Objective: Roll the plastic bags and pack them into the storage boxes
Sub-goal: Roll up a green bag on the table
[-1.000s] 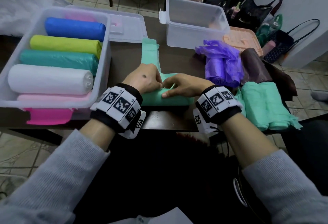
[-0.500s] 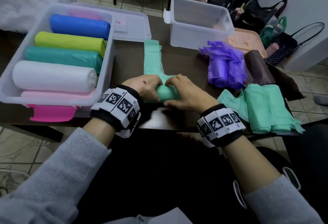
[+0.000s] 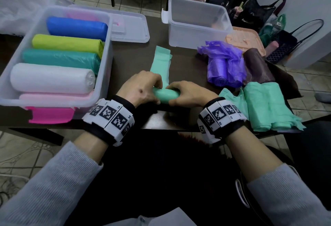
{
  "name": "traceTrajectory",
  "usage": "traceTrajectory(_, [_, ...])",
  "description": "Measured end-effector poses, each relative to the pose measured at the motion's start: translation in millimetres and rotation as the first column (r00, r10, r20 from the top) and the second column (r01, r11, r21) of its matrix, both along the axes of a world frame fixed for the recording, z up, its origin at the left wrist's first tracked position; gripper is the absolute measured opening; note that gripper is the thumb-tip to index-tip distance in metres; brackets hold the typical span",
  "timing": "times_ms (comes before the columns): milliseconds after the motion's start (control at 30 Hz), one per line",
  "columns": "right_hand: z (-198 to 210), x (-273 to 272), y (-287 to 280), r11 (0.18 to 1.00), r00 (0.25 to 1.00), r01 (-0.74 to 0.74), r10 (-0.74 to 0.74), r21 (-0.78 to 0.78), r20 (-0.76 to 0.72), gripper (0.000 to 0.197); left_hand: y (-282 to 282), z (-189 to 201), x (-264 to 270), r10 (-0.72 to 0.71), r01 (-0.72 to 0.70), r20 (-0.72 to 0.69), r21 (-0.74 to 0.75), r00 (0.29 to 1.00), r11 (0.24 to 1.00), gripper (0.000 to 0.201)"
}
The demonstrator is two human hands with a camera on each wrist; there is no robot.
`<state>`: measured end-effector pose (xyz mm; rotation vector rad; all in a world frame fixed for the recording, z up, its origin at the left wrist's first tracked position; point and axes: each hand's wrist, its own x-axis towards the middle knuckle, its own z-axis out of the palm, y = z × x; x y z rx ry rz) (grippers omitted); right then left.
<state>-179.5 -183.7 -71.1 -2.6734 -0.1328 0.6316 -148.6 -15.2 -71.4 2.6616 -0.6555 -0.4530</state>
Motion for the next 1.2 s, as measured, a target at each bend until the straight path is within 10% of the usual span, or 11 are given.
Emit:
traceTrajectory(400, [6, -4, -3, 0.992, 0.99, 0.076, -0.063, 0.1, -0.127, 0.034, 0, 7, 3, 0.01, -0.008, -0.262, 0.007, 0.965, 1.0, 0.046])
traceTrajectory(667, [0, 1, -5, 0.998, 0.996, 0.062, -0.063, -0.015, -0.066, 0.034, -4, 6, -1, 0.056, -0.068, -0.086, -0.142, 0.995, 0.987, 0.015])
traceTrajectory(867, [-8, -2, 8, 1.0, 0.97, 0.028, -0.026, -0.004, 0.241, 0.021, -4, -1, -1, -0.01, 0.014, -0.068, 0.058, 0.998, 0.998, 0.073])
traceTrajectory(1200, [-20, -9, 11, 0.991, 0.933, -0.055, 0.094, -0.121, 0.347, 0.049, -2, -2, 1, 0.011, -0.011, -0.108, 0.005, 0.994, 1.0, 0.072])
